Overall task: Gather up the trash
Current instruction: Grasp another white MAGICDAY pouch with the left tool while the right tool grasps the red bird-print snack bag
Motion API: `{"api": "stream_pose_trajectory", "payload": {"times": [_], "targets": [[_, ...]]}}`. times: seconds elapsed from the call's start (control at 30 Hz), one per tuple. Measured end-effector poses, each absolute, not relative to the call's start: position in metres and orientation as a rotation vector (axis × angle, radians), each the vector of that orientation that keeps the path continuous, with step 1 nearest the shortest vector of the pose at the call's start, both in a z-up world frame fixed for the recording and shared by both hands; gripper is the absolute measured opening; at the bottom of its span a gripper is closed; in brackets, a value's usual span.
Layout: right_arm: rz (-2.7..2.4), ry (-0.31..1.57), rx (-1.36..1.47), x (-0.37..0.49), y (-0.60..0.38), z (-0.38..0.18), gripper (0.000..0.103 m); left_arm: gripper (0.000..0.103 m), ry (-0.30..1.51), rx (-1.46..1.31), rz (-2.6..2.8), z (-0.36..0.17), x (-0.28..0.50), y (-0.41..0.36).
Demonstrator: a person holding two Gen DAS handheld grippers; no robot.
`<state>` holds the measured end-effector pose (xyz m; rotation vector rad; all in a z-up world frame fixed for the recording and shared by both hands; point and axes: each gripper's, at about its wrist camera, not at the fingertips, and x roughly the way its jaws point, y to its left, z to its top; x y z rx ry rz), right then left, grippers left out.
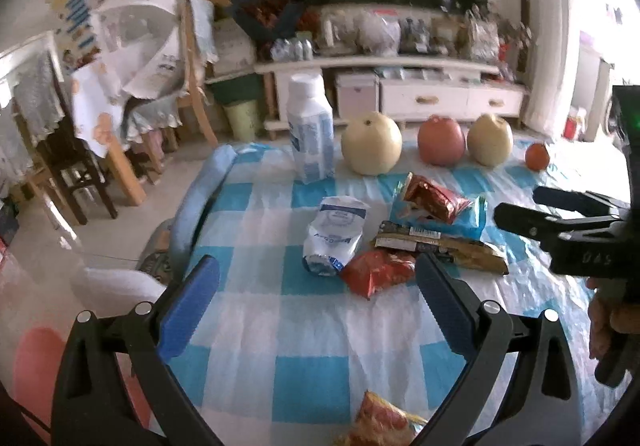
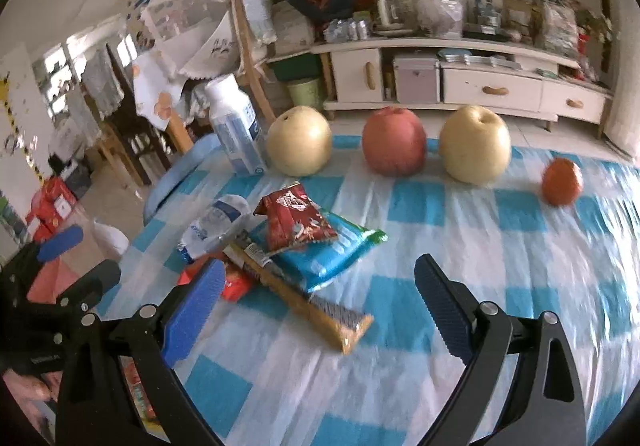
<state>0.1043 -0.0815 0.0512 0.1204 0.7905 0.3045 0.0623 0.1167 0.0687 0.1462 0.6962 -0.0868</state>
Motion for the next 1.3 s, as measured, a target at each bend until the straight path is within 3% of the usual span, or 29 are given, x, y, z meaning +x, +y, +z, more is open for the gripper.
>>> {"api": "stream_pose_trajectory", "payload": {"times": [0.37, 0.53, 0.57, 0.63, 0.73, 0.8, 1.3], "targets": [[0.354, 0.807, 0.021, 0.151, -0.055, 0.039, 0.094, 0.097, 0.898, 0.255, -0.196, 0.029, 0.146, 0.102], [0.37, 0.803, -0.019, 0.162, -0.046, 0.024, 0.094, 0.078, 0.947, 0.227, -0.215, 0.015, 0.17, 0.104], [0.381, 0.803, -0.014, 0.163, -0.045, 0.021, 0.091, 0.077, 0.951, 0.236, -0.215, 0.013, 0.172, 0.103], [0.398, 0.81, -0.01, 0.164, -0.043, 0.019, 0.072, 0.074, 0.958, 0.249, -0.229, 0.007, 0.175, 0.101], [0.4, 0.809, -0.017, 0.164, -0.042, 0.017, 0.057, 0.062, 0.968, 0.236, -0.251, 0.004, 0.177, 0.099], [0.409, 0.81, -0.014, 0.163, -0.043, 0.016, 0.052, 0.061, 0.965, 0.217, -0.255, 0.003, 0.179, 0.099], [0.484, 0.896, -0.004, 0.121, -0.057, 0.016, 0.05, 0.06, 0.97, 0.142, -0.308, 0.003, 0.114, 0.075]]}}
